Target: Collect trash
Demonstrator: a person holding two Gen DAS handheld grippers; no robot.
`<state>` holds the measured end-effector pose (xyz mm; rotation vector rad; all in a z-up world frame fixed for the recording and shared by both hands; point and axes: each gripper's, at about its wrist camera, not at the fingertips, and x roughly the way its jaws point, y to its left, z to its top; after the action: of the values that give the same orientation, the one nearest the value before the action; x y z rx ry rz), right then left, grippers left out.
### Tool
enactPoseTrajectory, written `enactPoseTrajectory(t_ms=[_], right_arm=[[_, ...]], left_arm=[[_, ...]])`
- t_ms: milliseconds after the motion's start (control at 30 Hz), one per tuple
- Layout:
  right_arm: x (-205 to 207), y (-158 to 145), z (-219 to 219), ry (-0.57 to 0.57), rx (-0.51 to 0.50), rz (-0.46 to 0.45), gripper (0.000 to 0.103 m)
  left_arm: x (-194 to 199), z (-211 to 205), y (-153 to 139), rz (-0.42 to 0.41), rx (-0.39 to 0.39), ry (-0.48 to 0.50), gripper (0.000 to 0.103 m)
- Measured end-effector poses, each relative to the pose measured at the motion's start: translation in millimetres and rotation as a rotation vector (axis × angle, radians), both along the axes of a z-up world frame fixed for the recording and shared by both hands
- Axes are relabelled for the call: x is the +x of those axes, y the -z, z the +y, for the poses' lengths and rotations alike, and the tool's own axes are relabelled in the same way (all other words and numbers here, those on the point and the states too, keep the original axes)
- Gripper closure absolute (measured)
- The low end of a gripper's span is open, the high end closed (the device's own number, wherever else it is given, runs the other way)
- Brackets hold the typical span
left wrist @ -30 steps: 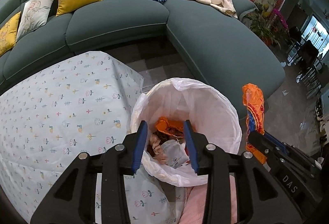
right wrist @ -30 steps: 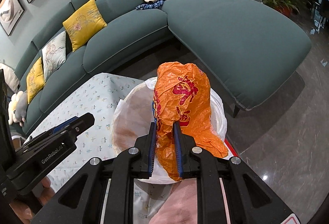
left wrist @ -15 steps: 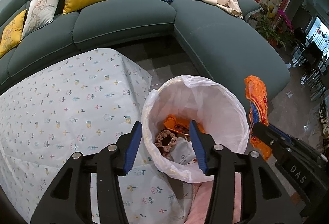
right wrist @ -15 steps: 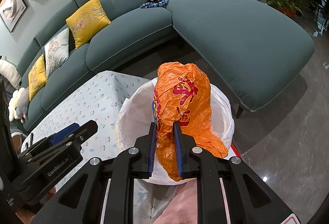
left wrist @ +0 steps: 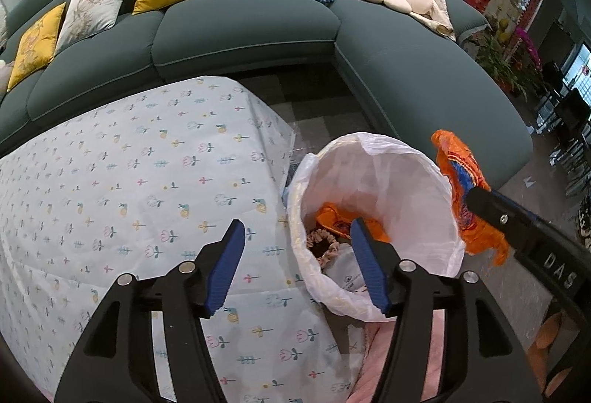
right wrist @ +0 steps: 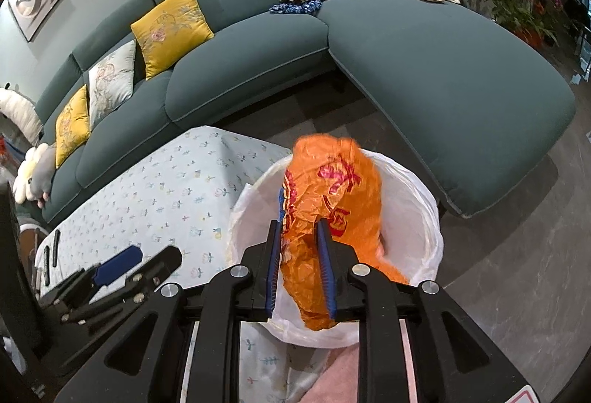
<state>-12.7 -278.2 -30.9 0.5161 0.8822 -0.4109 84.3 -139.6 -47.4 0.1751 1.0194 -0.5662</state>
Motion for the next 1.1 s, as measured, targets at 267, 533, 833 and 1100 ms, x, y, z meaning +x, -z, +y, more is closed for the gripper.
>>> enactPoseTrajectory(t_ms=[267, 533, 833, 1100], right_arm=[[4, -8, 7, -0.012, -0.011, -0.006, 0.074], [-2, -11, 16, -0.027, -0.037, 0.008, 0.059], [-15, -8, 26, -0.039, -0.055, 0.04, 0.043], [-25, -12, 43, -0.067, -0.132, 0.06, 0.03]], left_arm=[[-1, 12, 3, 0.011, -0.002, -0.02, 0.045], [-5, 23, 2, 0.006, -0.003, -0.03, 0.044], [-17, 37, -2, -0.031, 0.016, -0.031, 0.037], [-27, 45, -5, -0.051, 0.02, -0.028, 0.033]])
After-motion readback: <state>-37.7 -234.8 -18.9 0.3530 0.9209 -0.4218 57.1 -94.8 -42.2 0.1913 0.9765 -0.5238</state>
